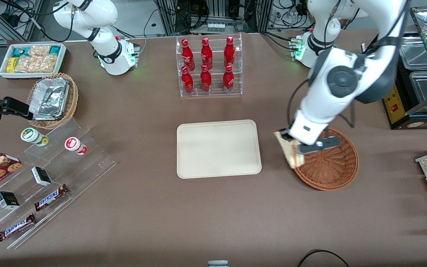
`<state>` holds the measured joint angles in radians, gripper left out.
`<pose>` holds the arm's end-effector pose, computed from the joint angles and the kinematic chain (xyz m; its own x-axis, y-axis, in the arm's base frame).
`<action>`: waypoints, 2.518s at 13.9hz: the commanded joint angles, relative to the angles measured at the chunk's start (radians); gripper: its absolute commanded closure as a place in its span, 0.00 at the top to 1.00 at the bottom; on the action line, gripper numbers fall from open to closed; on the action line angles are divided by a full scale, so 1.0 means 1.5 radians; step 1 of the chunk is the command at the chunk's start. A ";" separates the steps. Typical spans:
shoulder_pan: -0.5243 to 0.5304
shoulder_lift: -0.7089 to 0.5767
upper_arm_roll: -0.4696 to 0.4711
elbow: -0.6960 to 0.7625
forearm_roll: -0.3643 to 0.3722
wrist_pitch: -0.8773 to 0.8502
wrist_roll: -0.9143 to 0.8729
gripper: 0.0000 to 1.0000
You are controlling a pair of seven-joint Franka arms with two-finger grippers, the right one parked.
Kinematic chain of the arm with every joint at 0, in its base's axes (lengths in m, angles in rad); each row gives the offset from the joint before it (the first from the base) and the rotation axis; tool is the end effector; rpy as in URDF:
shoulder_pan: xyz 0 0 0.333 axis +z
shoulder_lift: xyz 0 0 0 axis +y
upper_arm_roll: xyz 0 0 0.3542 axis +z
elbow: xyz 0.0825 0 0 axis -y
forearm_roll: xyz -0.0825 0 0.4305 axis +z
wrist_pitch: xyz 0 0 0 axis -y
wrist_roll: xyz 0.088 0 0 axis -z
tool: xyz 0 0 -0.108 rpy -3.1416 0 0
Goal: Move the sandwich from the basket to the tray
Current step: 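Lift the sandwich and carry it over the cream tray, then lower the sandwich onto the tray and open the left gripper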
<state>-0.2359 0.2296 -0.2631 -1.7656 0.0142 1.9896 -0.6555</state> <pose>0.5975 -0.3114 0.4534 0.9874 0.1562 -0.0263 0.1571 -0.9868 0.0381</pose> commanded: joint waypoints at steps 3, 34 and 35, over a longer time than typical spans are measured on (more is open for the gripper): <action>-0.125 0.144 0.005 0.134 0.012 -0.019 -0.076 0.00; -0.260 0.311 0.013 0.185 0.122 0.094 -0.236 1.00; -0.260 0.293 0.013 0.185 0.118 0.064 -0.243 1.00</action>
<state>-0.6196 0.7285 -0.2510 -1.4831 0.1900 2.1499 -0.9811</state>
